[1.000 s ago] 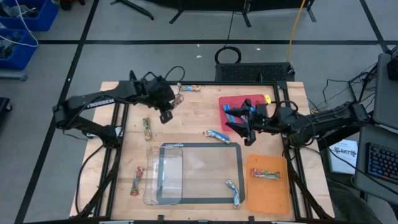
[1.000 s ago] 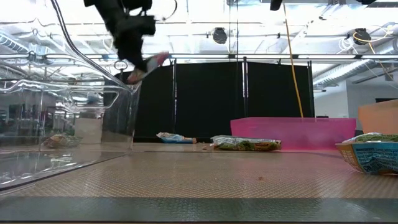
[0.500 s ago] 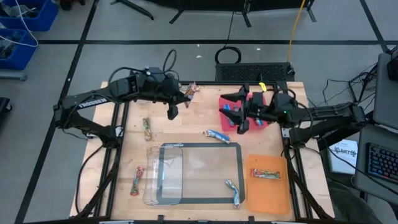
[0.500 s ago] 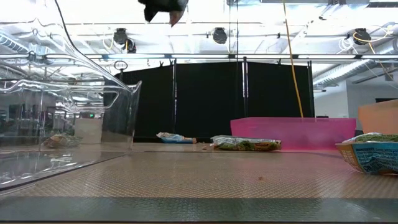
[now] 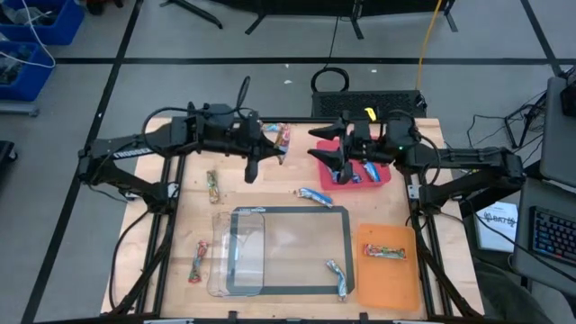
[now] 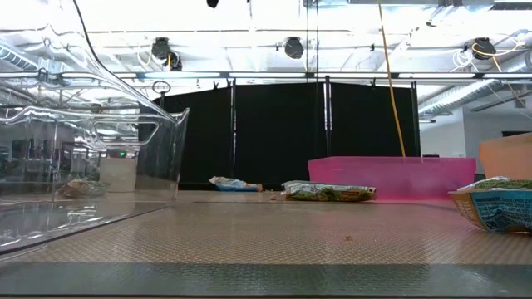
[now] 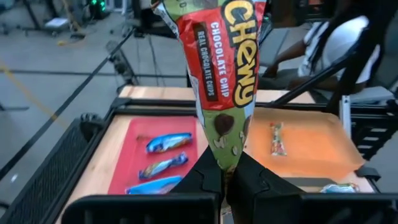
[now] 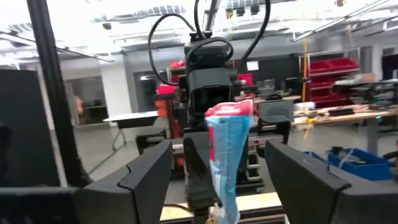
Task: Pick and place Granola Bars by type
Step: Put the top red granola bar into the orange bin
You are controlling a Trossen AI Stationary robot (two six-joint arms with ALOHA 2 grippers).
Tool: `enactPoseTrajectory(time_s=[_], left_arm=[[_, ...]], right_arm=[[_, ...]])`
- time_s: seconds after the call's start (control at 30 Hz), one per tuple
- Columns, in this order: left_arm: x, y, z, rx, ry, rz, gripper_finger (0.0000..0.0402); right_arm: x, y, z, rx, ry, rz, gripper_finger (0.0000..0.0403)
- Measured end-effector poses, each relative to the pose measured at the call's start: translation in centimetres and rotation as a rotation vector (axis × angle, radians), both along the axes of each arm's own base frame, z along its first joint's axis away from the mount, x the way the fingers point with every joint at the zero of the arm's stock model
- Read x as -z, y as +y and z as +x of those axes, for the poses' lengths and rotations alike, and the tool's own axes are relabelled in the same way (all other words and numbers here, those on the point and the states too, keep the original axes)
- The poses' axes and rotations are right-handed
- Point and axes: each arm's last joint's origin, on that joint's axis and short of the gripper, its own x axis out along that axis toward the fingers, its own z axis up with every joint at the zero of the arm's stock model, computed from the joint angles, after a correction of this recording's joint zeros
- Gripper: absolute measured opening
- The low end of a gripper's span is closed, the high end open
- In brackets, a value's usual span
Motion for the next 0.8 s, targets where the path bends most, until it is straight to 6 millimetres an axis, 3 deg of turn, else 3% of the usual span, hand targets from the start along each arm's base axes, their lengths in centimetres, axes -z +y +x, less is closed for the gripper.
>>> enactPoseTrajectory(time_s=[0.4,0.8], left_arm=[[-0.5,-1.3,1.5,0.072,-0.118,0.011,0.0009],[1.6,-0.9,4.8,0.053,-0.128,-0.036,0.0008]], right_arm=[[0.8,-0.4,0.9,-0.037,0.037,0.022,0.0263],[0.8,-0.3,1.0,-0.061,0.027,0.014,0.0265]])
